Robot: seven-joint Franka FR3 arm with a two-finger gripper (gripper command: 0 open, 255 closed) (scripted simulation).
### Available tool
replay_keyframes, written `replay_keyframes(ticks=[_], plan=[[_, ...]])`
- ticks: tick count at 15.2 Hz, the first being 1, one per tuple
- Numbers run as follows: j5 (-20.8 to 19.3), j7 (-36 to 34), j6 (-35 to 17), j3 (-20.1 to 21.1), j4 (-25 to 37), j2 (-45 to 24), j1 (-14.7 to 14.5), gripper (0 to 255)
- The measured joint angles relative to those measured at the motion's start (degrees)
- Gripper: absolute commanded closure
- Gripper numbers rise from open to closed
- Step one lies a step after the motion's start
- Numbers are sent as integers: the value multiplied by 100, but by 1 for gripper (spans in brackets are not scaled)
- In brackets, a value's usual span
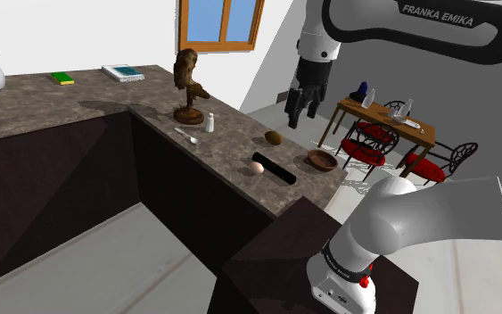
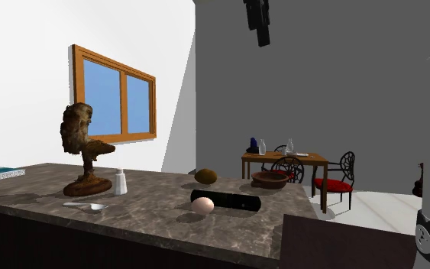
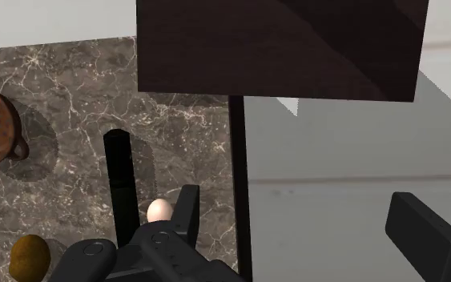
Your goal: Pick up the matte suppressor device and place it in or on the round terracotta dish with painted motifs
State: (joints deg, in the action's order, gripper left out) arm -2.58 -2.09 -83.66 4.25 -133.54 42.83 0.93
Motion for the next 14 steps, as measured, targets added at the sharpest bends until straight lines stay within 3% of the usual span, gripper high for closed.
replay_keyframes(ticks=[4,14], plan=[[-96,123,-347,-130,-244,-61,50,0],[-636,796,-2337,-906,-1289,-753,395,0]])
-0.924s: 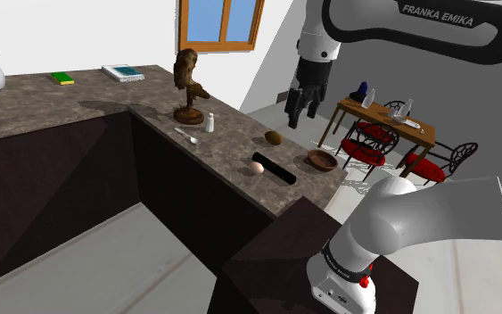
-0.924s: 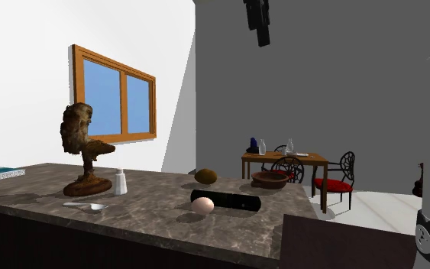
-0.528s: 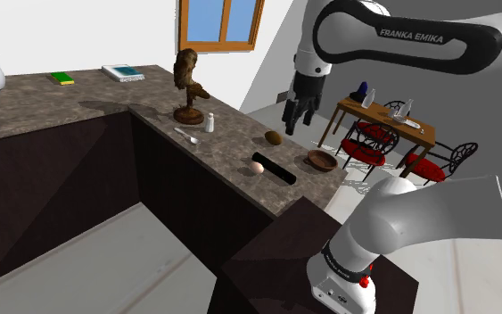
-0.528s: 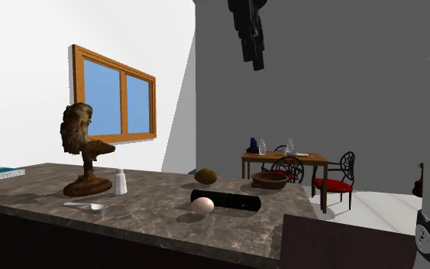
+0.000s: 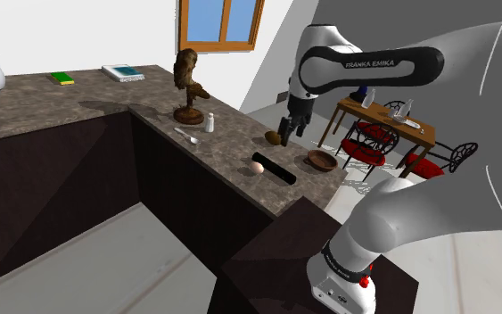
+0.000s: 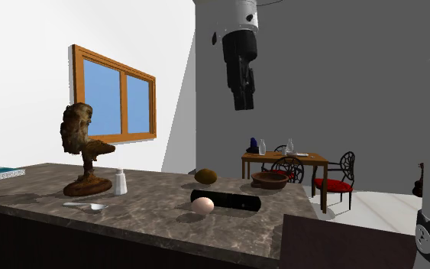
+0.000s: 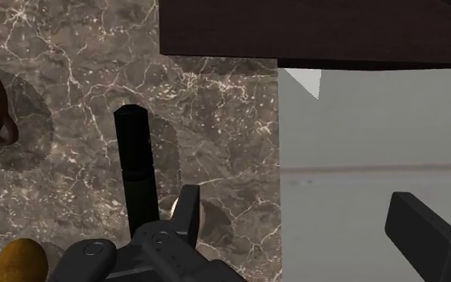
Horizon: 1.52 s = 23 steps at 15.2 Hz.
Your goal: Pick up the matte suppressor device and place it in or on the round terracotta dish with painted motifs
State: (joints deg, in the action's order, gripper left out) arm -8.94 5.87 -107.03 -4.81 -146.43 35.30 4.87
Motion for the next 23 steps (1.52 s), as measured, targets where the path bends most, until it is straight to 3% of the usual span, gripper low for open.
replay_keyframes(ticks=[7,13,17,23], plan=[[-279,487,-1479,-575,-240,-1046,247,0],[-239,1004,-2734,-1042,-34,-2349,367,0],[57,1407,-3475,-1235,234,-3284,391,0],[883,2322,-4309,-1256,953,-4756,659,0]])
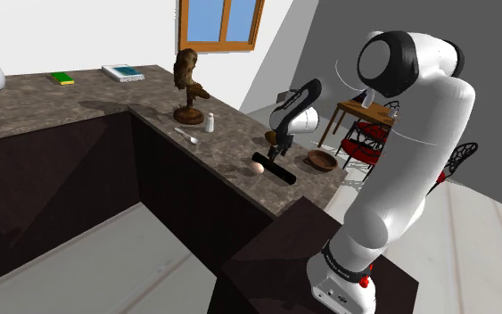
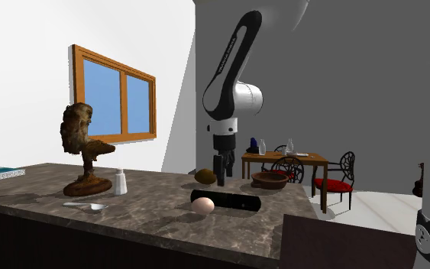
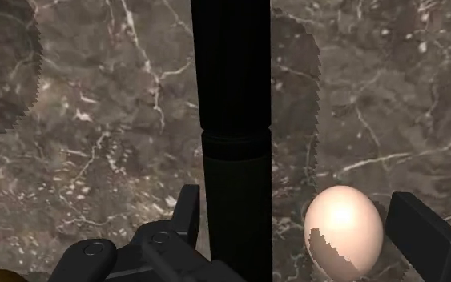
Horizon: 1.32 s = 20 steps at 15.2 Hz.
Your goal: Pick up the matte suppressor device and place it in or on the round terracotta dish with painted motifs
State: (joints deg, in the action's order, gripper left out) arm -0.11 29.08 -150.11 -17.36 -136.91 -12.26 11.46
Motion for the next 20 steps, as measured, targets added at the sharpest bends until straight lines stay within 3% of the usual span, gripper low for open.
replay_keyframes(ticks=[5,11,17,18,20], plan=[[471,488,-351,201,501,-824,321,0],[674,653,-721,360,599,-1294,481,0],[694,669,-758,380,622,-1350,500,0],[694,669,-758,380,622,-1350,500,255],[694,669,-757,381,621,-1351,499,255]])
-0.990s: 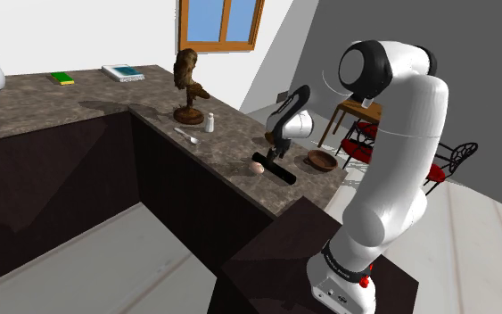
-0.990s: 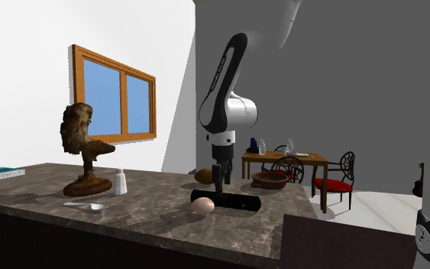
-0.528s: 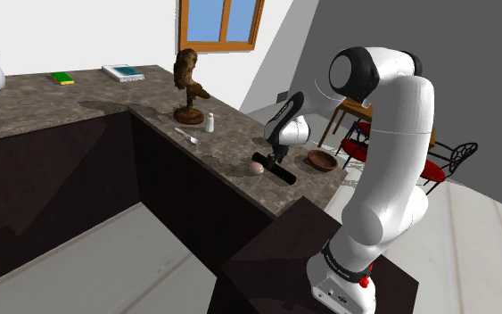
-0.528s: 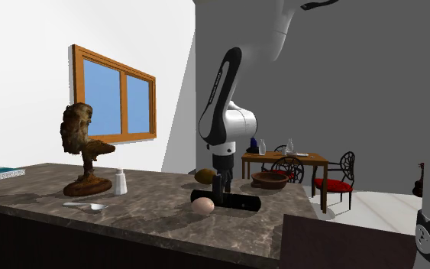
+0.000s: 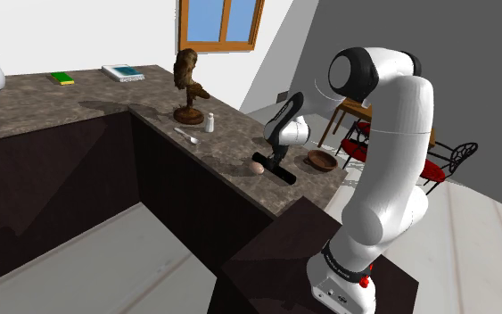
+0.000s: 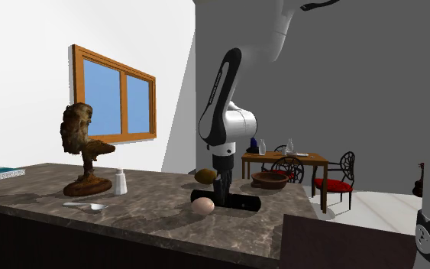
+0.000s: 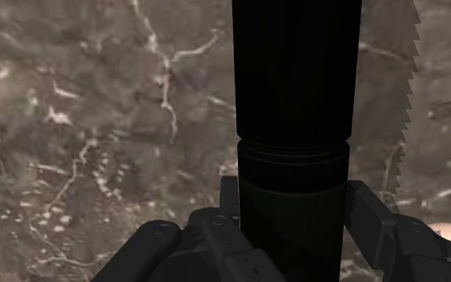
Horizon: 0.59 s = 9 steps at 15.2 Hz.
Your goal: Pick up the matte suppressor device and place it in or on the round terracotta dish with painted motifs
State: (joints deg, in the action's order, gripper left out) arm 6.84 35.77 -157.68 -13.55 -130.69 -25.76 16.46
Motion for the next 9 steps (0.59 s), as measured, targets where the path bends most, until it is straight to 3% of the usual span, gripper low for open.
replay_keyframes(ticks=[9], plan=[[-15,-10,30,-15,-9,37,-12,255]])
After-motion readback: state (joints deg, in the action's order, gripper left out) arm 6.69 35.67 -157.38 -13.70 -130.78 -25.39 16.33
